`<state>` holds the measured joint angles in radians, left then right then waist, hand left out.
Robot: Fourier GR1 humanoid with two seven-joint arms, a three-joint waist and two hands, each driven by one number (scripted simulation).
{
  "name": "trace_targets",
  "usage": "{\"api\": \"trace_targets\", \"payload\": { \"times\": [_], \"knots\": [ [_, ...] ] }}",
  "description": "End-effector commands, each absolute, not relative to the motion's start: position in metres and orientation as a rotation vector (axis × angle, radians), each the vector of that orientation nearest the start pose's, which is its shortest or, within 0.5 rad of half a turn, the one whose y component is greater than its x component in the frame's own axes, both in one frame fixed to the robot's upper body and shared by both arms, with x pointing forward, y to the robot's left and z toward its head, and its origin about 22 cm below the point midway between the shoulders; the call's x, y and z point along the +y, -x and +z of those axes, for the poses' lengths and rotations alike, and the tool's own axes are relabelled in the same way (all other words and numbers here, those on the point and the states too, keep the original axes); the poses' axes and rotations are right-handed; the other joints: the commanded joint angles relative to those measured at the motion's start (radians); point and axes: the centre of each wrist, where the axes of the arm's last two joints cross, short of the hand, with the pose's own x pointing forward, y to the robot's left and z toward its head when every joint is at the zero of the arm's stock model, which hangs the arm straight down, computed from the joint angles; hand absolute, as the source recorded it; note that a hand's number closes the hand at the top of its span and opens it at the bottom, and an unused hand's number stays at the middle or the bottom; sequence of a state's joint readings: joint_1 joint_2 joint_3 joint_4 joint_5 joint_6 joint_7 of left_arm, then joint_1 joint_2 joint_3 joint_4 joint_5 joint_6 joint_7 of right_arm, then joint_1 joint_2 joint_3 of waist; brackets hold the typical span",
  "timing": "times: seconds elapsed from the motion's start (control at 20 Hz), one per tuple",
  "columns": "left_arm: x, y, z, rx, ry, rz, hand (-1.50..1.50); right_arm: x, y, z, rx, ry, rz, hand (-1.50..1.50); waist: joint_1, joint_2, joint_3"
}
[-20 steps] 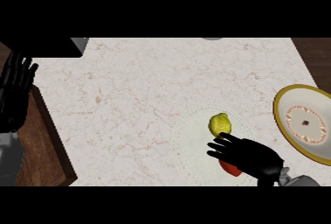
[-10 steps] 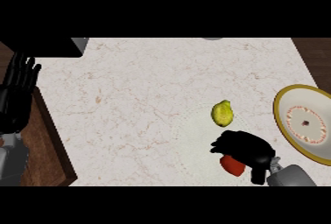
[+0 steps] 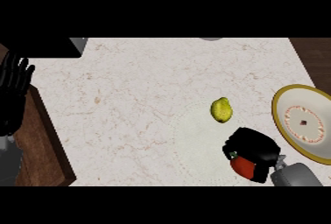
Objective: Pick the bell pepper from the placemat and place it in the bowl
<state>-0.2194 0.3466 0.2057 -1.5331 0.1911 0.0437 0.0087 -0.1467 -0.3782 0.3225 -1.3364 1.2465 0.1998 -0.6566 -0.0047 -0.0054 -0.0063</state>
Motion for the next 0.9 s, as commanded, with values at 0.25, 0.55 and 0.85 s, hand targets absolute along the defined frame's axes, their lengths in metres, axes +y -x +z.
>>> {"api": "trace_targets", "payload": {
  "times": [0.25, 0.55, 0.85],
  "knots": [
    [0.364, -0.272, 0.082, -1.749, -0.383, 0.140, 0.00, -0.489, -0.195, 0.019, -0.891, 0.863, 1.342, 1.50, -0.181, -0.002, 0.016],
    [0.359, -0.271, 0.081, -1.767, -0.347, 0.118, 0.00, -0.593, -0.125, 0.078, -0.807, 1.097, 0.984, 1.50, -0.109, 0.005, 0.017],
    [0.343, -0.274, 0.075, -1.774, -0.285, 0.097, 0.00, -0.645, -0.064, 0.132, -0.873, 1.270, 0.814, 1.50, -0.058, 0.004, 0.016]
  ]
}}
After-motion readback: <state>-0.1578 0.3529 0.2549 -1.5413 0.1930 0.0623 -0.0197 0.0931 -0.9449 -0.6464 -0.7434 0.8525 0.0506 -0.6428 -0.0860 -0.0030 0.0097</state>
